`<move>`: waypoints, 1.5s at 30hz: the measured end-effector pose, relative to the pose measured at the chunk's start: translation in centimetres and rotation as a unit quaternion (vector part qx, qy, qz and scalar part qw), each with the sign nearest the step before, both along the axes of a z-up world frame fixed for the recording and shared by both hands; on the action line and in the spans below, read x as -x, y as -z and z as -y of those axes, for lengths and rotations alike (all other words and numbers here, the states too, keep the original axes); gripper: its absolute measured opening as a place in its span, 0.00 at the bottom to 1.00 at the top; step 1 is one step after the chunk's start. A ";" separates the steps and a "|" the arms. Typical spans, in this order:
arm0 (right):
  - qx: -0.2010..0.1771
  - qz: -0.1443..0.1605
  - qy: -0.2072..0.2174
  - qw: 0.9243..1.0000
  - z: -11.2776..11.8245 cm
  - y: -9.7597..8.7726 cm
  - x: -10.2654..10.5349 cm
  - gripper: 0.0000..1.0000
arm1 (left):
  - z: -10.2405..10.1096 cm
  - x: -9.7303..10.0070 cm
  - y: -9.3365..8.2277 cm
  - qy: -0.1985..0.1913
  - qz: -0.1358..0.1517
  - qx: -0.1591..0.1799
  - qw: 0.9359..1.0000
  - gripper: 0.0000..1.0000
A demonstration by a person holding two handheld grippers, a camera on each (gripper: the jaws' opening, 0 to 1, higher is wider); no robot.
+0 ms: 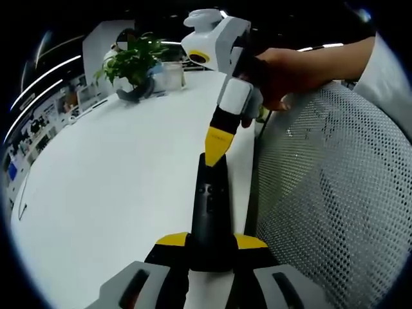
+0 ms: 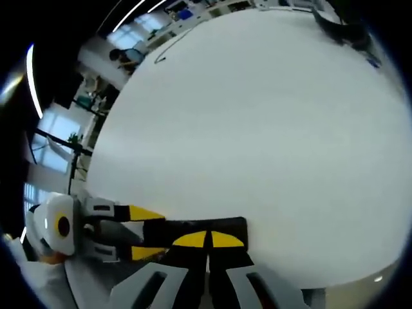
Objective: Press the specified remote control buttons in sequence, fully releasing each button before pressing the next.
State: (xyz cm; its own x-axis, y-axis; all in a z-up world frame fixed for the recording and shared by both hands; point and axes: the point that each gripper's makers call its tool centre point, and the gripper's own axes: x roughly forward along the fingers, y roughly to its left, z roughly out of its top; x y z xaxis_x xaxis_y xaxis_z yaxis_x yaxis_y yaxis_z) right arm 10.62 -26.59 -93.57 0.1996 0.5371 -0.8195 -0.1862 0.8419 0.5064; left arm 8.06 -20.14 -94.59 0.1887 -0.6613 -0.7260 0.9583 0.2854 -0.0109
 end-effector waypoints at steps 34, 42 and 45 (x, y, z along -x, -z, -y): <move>-0.023 -0.021 0.044 0.999 0.2 0.2 -0.2 0.00 | 0.1 0.0 0.0 -0.001 0.000 0.002 1.000 0.24; -0.024 -0.023 0.044 0.998 0.1 0.1 -0.2 0.00 | 0.1 0.0 0.0 0.000 0.000 0.002 1.000 0.24; -0.027 -0.025 0.048 0.998 0.1 0.1 -0.2 0.00 | 0.0 0.0 0.0 0.000 0.000 0.002 1.000 0.24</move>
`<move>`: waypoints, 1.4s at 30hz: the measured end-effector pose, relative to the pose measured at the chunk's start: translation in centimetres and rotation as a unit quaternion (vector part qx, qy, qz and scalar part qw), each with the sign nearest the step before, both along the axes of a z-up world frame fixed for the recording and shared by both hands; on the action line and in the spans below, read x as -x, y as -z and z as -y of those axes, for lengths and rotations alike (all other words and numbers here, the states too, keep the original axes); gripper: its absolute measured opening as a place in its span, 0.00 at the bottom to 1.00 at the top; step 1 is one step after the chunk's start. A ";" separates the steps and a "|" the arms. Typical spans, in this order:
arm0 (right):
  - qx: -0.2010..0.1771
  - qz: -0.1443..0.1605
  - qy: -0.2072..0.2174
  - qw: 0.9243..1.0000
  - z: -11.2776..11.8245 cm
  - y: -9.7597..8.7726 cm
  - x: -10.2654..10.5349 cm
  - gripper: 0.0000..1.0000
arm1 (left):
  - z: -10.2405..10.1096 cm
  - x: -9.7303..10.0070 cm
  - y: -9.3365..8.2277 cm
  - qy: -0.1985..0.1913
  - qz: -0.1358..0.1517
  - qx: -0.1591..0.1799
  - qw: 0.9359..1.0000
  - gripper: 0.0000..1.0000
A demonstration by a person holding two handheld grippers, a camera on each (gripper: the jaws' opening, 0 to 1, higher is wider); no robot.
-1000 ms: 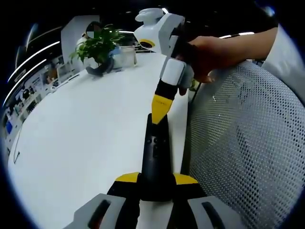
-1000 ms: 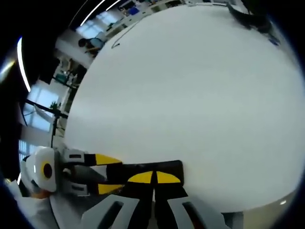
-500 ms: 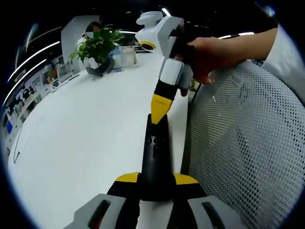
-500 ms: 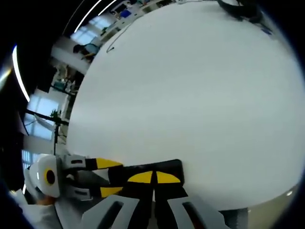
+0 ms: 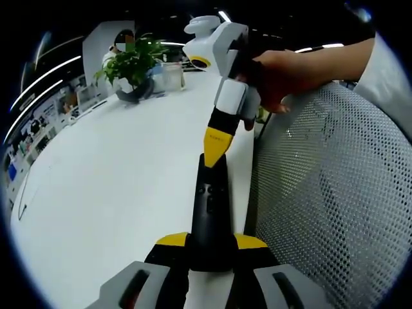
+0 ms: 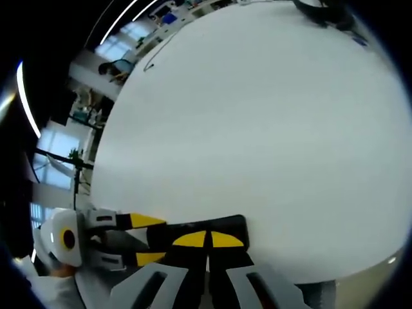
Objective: Press the specified remote control buttons in sequence, fully releasing each button before pressing the next.
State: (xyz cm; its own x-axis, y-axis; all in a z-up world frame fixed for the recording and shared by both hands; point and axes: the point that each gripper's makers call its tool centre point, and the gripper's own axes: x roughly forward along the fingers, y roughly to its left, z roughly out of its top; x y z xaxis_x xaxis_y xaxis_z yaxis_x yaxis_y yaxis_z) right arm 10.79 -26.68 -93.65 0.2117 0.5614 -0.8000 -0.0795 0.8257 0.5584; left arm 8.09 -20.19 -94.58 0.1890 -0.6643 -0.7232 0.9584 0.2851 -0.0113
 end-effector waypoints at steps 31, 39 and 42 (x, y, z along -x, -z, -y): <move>0.015 0.018 -0.024 0.999 -0.1 -0.2 0.0 0.00 | 0.2 0.1 0.0 0.001 0.002 0.001 1.000 0.24; 0.013 0.028 -0.040 0.999 -0.6 -0.3 -0.1 0.00 | 0.6 0.5 0.0 0.013 0.002 0.003 1.000 0.24; 0.013 0.028 -0.047 0.998 -0.8 -0.2 0.1 0.00 | 0.6 0.5 0.0 0.012 0.001 0.003 1.000 0.24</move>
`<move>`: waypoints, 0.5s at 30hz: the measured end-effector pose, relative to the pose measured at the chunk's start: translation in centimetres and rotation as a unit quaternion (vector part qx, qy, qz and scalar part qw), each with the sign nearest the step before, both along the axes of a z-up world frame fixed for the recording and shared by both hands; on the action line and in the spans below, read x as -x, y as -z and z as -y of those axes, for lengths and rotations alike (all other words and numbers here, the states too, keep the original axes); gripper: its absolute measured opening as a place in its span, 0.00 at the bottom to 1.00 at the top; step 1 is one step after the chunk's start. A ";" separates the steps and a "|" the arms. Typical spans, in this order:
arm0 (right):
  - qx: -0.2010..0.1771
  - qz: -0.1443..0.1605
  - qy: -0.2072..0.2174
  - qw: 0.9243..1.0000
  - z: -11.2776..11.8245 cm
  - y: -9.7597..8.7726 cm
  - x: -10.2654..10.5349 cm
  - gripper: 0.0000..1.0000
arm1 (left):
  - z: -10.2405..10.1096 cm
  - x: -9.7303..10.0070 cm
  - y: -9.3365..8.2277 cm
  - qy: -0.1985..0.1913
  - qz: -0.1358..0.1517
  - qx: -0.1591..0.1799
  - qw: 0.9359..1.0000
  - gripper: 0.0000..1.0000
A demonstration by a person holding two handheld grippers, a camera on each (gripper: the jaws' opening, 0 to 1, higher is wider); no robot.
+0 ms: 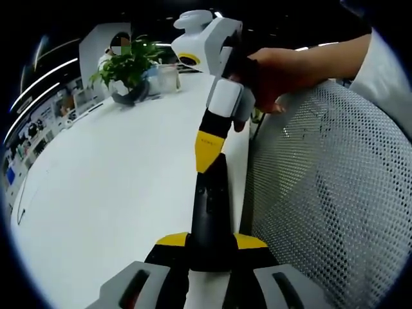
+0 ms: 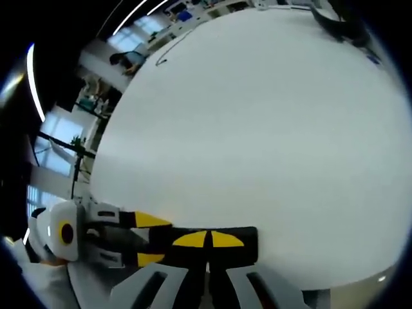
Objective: Press the specified remote control buttons in sequence, fully releasing each button before pressing the next.
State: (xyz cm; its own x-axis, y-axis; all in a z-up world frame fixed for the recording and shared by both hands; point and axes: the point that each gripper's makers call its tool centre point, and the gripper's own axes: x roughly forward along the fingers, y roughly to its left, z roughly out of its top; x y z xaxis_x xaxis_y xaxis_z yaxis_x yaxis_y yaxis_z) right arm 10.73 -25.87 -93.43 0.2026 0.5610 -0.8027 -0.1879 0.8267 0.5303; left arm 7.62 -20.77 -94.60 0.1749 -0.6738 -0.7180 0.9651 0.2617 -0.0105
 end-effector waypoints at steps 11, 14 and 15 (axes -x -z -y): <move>0.000 -0.007 -0.002 1.000 0.0 0.3 0.2 0.00 | 0.0 0.0 0.0 0.002 0.001 0.000 1.000 0.24; 0.001 -0.007 -0.001 1.000 0.0 0.3 0.1 0.00 | 0.0 0.0 0.0 0.002 0.001 0.001 1.000 0.24; 0.001 -0.007 0.001 1.000 0.0 0.3 0.1 0.00 | 0.0 0.0 0.0 0.002 0.001 0.001 1.000 0.24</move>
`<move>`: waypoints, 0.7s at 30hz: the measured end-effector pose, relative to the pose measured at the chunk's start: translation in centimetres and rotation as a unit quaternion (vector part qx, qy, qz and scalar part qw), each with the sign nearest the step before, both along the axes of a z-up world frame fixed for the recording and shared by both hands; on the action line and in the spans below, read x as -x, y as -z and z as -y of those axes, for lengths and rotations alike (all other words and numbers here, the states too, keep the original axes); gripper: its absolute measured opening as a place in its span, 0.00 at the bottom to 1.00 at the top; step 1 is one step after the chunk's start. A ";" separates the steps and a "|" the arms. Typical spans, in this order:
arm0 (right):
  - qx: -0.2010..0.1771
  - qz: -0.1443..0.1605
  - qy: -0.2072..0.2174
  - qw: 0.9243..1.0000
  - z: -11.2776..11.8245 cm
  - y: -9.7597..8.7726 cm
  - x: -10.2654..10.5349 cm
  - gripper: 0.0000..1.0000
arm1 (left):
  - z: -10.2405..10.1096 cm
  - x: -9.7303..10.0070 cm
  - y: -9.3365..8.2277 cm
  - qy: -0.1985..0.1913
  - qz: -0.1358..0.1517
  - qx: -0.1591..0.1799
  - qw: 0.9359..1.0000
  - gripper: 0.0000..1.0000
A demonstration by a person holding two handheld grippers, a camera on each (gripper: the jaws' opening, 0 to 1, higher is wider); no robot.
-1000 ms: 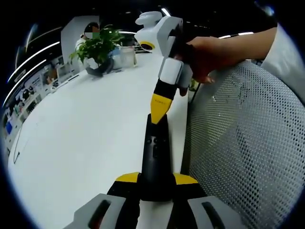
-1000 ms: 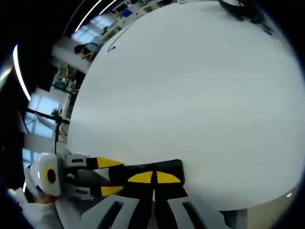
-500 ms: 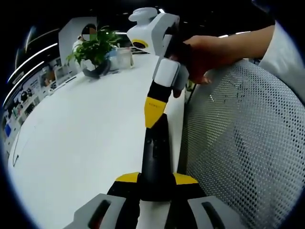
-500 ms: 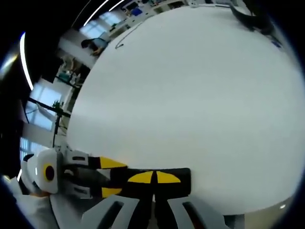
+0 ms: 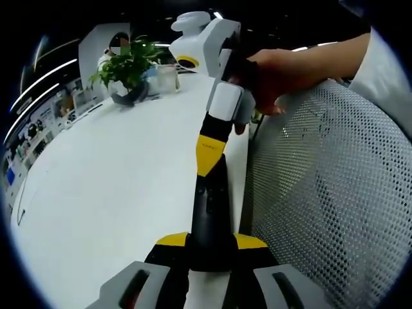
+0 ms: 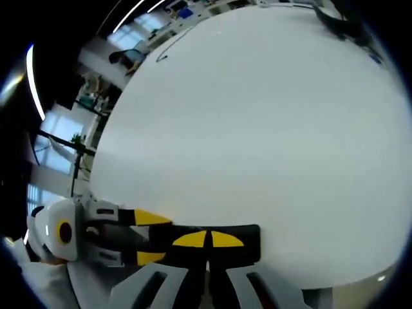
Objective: Press the specified remote control buttons in sequence, fully releasing each button before pressing the next.
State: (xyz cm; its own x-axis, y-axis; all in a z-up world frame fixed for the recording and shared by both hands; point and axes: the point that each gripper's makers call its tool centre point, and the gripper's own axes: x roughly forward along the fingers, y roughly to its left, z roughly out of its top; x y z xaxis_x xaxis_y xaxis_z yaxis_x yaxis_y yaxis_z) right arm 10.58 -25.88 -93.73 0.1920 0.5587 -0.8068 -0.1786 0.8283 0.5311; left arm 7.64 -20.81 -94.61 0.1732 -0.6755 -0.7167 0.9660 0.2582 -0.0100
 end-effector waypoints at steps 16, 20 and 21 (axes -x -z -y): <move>-0.004 -0.009 0.019 1.000 0.0 0.1 0.0 0.00 | -0.1 0.1 0.0 0.000 0.001 0.002 1.000 0.24; -0.003 -0.009 0.022 1.000 -0.1 0.0 0.1 0.00 | -0.1 0.1 0.0 0.000 0.001 0.002 1.000 0.24; -0.004 -0.008 0.022 1.000 -0.1 0.1 0.1 0.00 | -0.1 0.1 0.0 0.000 0.001 0.002 1.000 0.24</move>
